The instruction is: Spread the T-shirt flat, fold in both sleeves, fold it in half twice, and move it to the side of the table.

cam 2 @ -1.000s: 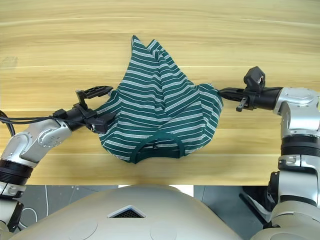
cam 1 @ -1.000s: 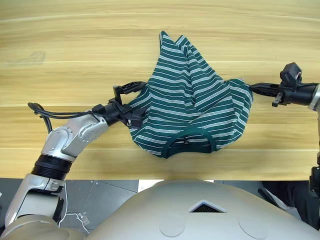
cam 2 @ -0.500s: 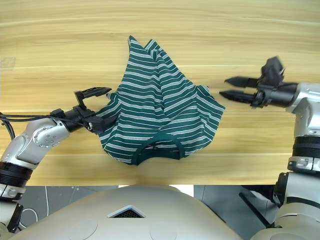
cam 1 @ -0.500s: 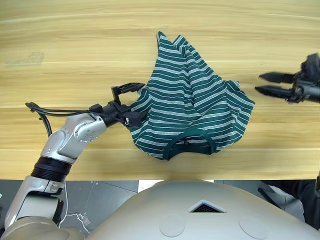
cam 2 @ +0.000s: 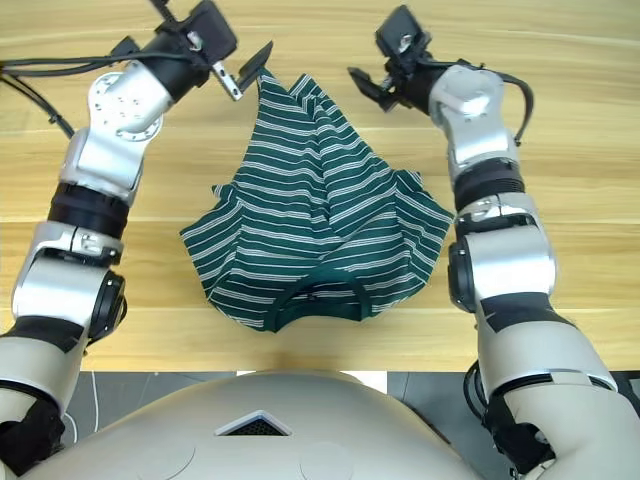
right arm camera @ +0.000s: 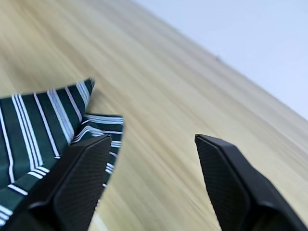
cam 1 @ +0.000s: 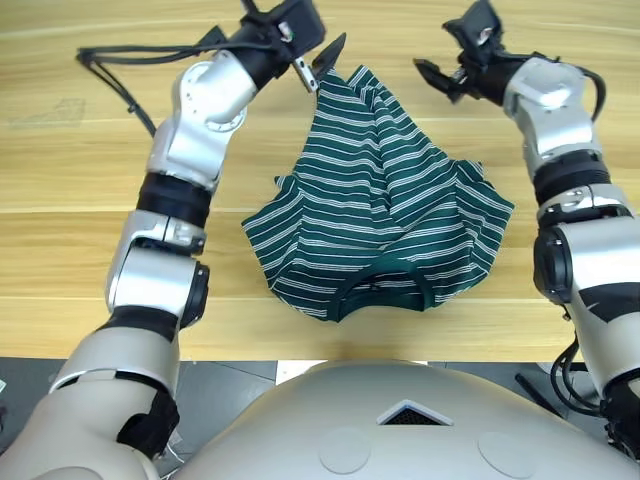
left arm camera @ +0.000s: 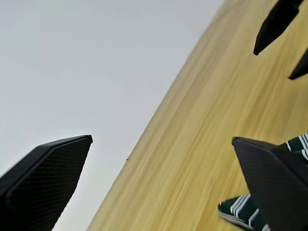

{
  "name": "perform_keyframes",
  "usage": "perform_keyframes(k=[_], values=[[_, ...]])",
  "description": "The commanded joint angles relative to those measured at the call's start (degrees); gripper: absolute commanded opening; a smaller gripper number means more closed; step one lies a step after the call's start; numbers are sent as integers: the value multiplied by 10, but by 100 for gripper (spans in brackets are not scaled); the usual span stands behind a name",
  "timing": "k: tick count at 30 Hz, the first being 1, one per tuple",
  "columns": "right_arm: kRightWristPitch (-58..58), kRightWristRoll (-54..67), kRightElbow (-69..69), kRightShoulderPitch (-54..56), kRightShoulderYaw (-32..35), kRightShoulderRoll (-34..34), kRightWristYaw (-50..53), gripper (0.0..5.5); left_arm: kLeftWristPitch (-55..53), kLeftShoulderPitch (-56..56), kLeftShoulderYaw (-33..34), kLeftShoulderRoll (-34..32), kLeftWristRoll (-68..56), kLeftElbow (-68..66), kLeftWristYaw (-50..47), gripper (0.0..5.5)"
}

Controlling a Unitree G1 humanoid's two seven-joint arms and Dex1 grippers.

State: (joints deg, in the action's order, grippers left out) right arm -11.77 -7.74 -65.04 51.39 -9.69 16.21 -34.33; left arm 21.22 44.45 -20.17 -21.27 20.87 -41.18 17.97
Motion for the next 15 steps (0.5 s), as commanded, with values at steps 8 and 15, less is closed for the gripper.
perform_keyframes(k=[8, 15], values=[[-16, -68, -82, -11, -41, -21, 35, 322, 84, 2, -108, 23, 122, -180, -26, 540], [-17, -81, -88, -23, -44, -38, 38, 322, 94, -4, -121, 32, 139, -218, -55, 540]])
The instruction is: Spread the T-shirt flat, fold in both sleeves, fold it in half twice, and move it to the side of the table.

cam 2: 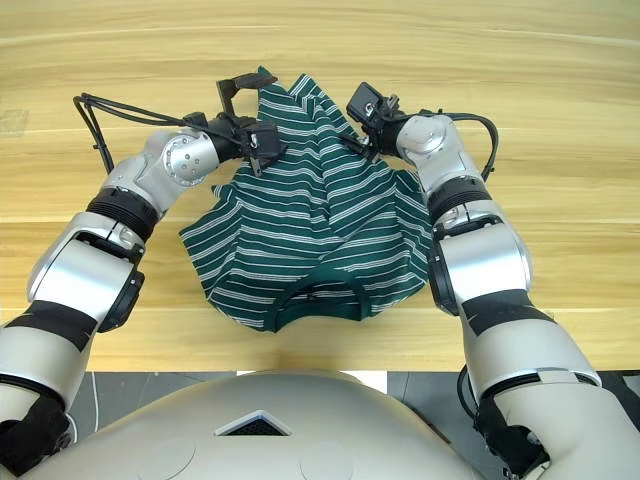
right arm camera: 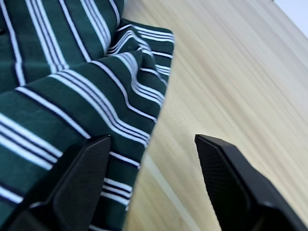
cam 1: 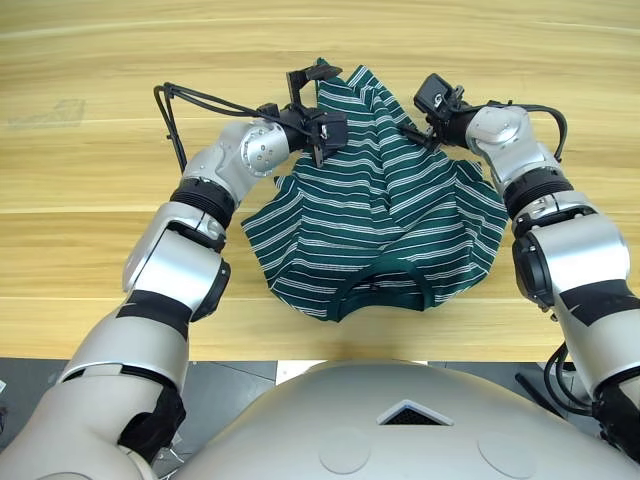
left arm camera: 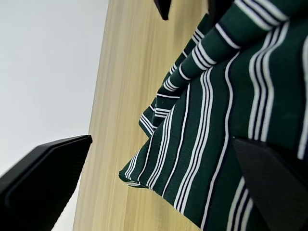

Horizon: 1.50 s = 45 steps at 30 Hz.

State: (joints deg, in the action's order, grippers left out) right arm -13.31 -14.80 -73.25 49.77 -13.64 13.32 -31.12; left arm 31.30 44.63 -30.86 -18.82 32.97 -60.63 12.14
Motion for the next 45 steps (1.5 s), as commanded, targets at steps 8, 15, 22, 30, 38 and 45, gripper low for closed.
perform_keyframes(k=[8, 15, 22, 30, 38, 45], values=[[10, -47, -29, -45, -29, 22, 66, 322, 14, -33, -6, -24, 12, -9, 2, 540], [-12, -9, -19, -60, 27, 91, 63, 322, 36, -103, 21, -119, -1, 54, 6, 540], [-36, 17, -7, -80, 61, 104, 56, 322, 23, -138, 30, -128, -3, 85, 6, 540], [-70, 42, 19, -114, 75, 81, 25, 322, 14, -158, 31, -116, -4, 96, 3, 540], [-116, 153, 65, -92, 162, 48, -18, 322, 12, -162, 48, -116, -27, 130, 20, 540], [-118, 165, 157, -177, 161, 74, -75, 322, -7, -343, 76, -213, -57, 400, 88, 540]])
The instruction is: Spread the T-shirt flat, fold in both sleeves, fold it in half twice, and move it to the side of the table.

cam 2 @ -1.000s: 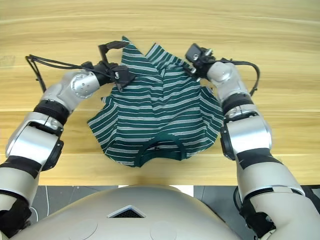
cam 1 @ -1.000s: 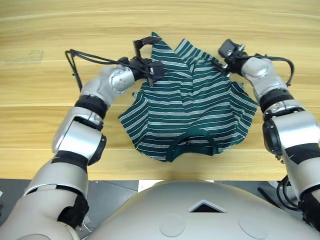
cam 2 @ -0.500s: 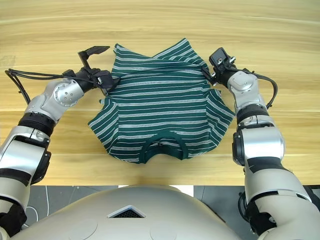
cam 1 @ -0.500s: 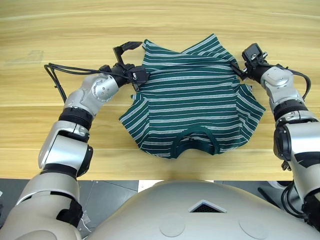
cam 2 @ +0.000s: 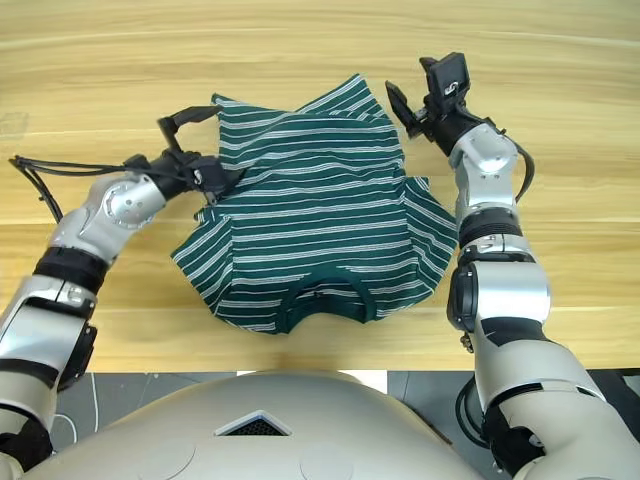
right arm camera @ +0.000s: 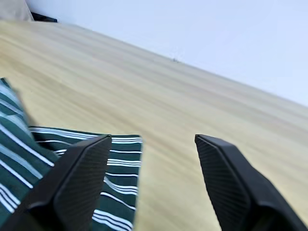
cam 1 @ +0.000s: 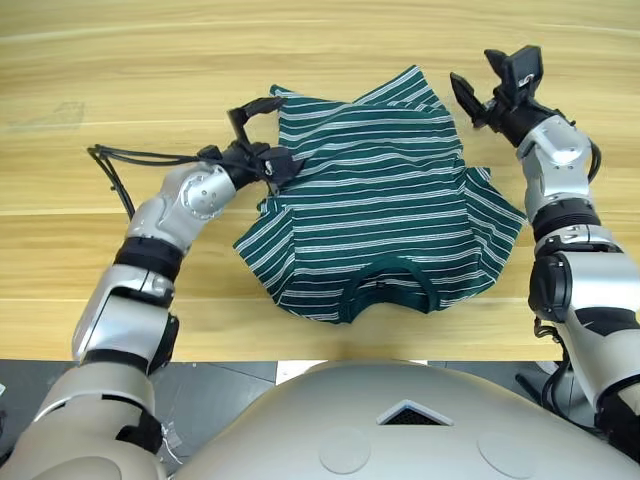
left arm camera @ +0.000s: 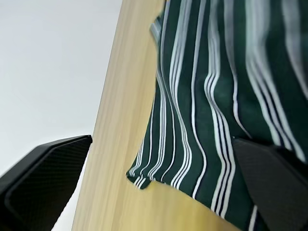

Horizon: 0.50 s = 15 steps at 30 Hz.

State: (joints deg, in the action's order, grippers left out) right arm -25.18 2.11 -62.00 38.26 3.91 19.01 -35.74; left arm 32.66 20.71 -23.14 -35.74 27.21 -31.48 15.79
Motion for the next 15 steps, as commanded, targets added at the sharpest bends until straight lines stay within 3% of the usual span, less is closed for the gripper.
perform_keyframes(k=[1, 6, 15], values=[[3, -4, 62, -78, -17, 21, -38, 322, -28, -140, 1, -60, -1, 155, 63, 540], [25, 1, 93, -84, -14, 21, -33, 322, -73, -230, 21, -87, -1, 286, 90, 540], [21, -52, 16, 46, -71, -54, 9, 322, -86, -192, -4, -44, 28, 247, 88, 540]])
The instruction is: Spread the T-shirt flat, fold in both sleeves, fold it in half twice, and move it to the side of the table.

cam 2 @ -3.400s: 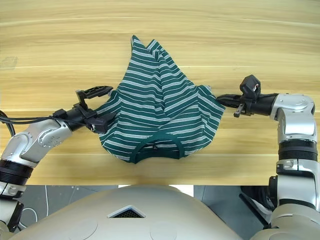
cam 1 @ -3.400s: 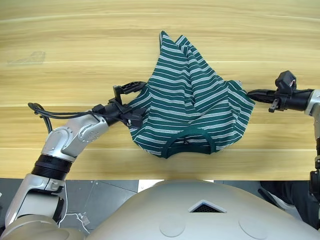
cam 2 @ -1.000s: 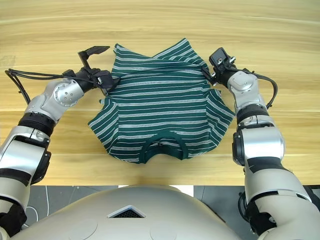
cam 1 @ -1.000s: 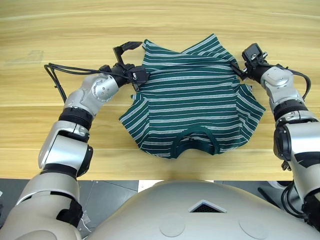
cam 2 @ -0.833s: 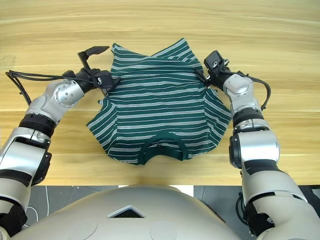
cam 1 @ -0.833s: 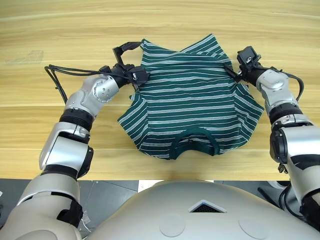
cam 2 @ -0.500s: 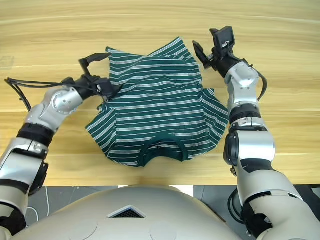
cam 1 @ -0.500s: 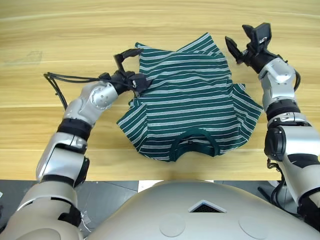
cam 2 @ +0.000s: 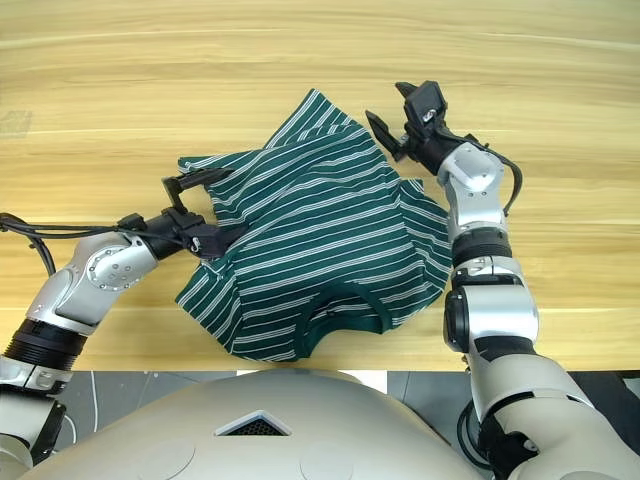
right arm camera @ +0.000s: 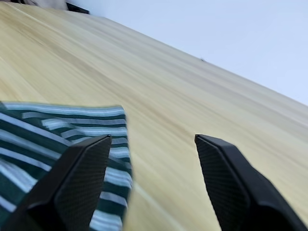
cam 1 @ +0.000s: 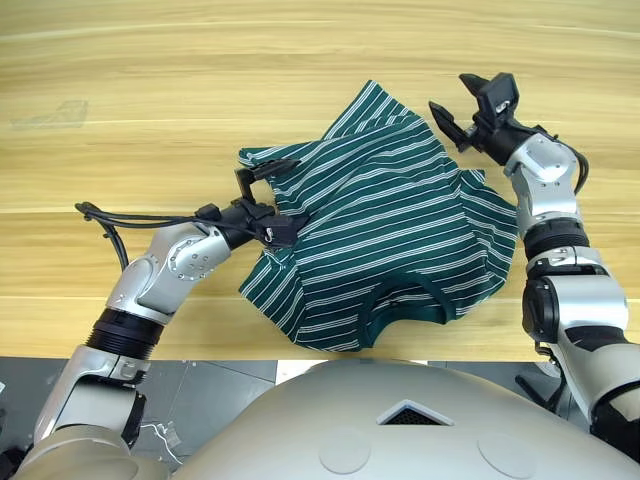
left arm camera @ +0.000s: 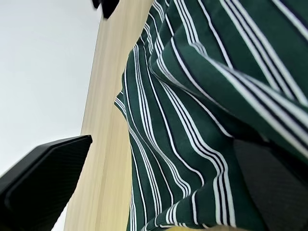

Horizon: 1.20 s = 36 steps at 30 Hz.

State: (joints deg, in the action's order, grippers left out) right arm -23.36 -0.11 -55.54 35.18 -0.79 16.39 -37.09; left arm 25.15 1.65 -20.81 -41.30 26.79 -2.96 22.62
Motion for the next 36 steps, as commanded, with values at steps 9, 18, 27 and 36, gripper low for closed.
perform_keyframes(k=[9, 18, 27, 36], values=[[84, -172, -206, 226, -126, -101, 139, 322, 5, 25, -43, 19, 51, -38, 25, 540], [137, -274, -234, 204, -201, -101, 187, 322, 4, 11, -48, 7, 54, 29, 51, 540], [139, -303, -239, 150, -219, -61, 221, 322, -1, 4, -59, 14, 52, 101, 91, 540], [201, -295, -241, 132, -186, 1, 287, 322, 4, -2, -59, 16, 59, 92, 94, 540]])
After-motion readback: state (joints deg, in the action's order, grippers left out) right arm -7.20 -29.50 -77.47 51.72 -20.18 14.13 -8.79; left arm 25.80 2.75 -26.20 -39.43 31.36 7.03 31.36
